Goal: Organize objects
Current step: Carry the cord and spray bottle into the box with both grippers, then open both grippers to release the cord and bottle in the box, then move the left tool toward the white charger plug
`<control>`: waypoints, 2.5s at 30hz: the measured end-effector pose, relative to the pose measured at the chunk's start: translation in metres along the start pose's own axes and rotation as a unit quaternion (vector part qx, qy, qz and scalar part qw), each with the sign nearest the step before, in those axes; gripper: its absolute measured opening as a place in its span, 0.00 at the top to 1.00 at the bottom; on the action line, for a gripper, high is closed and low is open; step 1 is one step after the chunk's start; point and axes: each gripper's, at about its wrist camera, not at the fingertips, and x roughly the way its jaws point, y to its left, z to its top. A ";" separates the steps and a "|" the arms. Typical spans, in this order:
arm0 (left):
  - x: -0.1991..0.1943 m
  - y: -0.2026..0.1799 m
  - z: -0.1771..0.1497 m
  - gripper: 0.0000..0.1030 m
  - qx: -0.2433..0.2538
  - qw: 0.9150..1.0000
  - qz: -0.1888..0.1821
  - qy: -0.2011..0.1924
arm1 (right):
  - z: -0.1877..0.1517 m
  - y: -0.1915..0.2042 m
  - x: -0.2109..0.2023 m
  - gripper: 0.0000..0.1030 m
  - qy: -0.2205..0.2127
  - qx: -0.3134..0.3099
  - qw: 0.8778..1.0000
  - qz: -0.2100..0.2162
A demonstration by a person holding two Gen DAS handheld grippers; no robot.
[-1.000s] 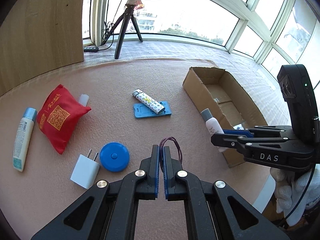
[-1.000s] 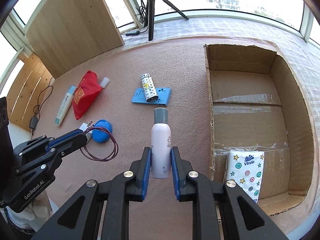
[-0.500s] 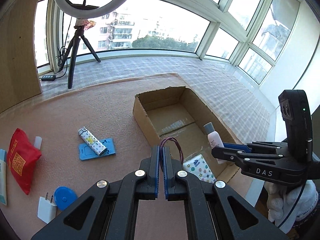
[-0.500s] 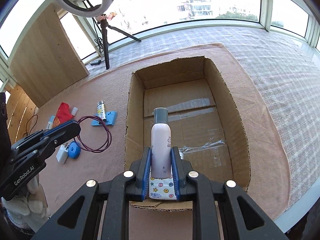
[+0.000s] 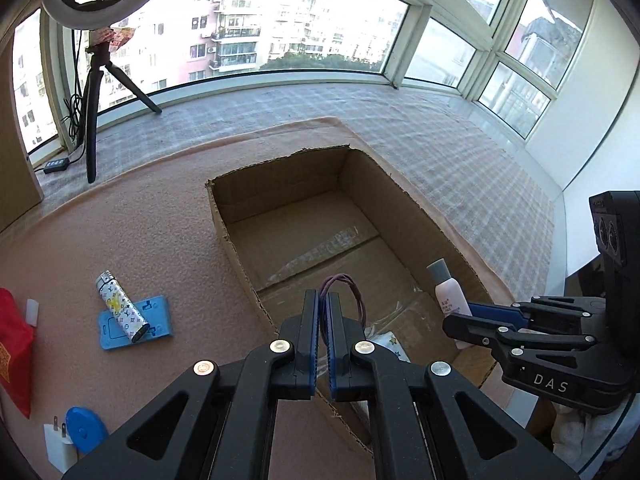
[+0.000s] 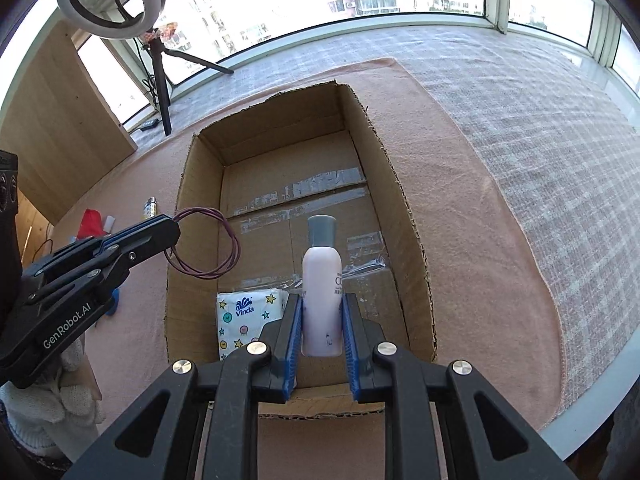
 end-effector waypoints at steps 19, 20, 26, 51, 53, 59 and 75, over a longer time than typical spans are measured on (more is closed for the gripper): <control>-0.046 0.034 -0.018 0.96 -0.032 0.999 0.003 -0.016 | 0.002 0.032 -0.007 0.71 -0.006 -0.008 0.999 0.032; -0.051 0.038 -0.021 0.96 -0.034 0.999 0.004 -0.019 | 0.002 0.036 -0.008 0.71 -0.007 -0.009 0.999 0.035; -0.077 0.063 -0.034 0.96 -0.054 0.998 0.005 -0.028 | 0.001 0.063 -0.012 0.71 -0.014 -0.026 0.999 0.046; -0.025 -0.028 0.015 0.43 0.044 0.998 -0.050 0.007 | -0.027 -0.001 -0.049 0.71 -0.042 0.060 0.997 0.013; -0.023 -0.027 0.016 0.43 0.043 0.998 -0.046 0.008 | -0.028 -0.004 -0.049 0.71 -0.041 0.064 0.997 0.013; -0.026 -0.014 0.016 0.43 0.031 0.999 -0.032 0.003 | -0.025 -0.002 -0.046 0.67 -0.039 0.061 0.997 0.017; -0.090 0.106 -0.040 0.43 -0.067 0.997 0.045 -0.008 | -0.014 0.083 -0.027 0.38 -0.035 -0.010 0.998 0.057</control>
